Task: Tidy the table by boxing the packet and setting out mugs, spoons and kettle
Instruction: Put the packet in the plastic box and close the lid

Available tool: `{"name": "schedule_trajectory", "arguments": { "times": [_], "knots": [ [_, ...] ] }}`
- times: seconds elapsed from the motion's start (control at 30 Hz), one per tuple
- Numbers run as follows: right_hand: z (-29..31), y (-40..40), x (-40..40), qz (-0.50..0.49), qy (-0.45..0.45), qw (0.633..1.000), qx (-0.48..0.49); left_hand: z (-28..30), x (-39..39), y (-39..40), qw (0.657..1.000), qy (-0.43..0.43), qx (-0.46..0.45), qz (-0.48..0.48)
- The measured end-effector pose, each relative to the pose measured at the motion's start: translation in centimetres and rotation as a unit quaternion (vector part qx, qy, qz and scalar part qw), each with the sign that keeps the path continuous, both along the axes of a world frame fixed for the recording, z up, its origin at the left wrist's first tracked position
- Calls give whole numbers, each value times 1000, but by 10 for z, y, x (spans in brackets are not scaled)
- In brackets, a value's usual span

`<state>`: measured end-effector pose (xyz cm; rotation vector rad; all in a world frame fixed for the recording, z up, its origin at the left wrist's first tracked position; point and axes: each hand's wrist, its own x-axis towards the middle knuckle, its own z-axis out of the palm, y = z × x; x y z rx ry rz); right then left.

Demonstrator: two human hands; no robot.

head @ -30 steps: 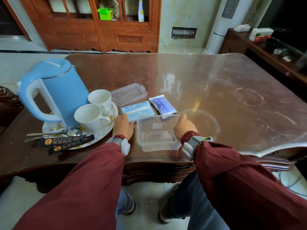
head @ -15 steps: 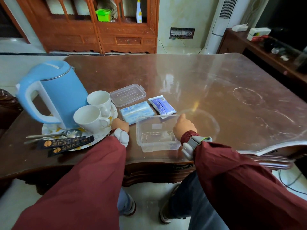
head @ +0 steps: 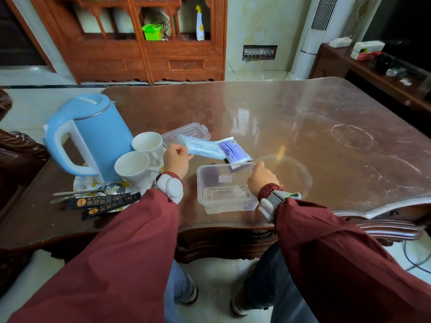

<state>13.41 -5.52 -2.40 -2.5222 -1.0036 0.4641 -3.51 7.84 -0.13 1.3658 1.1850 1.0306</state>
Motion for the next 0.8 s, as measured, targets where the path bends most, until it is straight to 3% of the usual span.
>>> {"name": "schedule_trajectory", "arguments": {
  "times": [0.2, 0.37, 0.8],
  "knots": [
    [0, 0, 2, 9, 14, 1000, 0, 31, -9, -38, 995, -82, 5, -57],
    [1, -2, 2, 17, 34, 999, 10, 22, -20, -77, 990, -93, -5, -105],
    [-1, -3, 9, 17, 104, 991, 86, 22, -28, -90, 994, -4, -66, -90]
  ]
}}
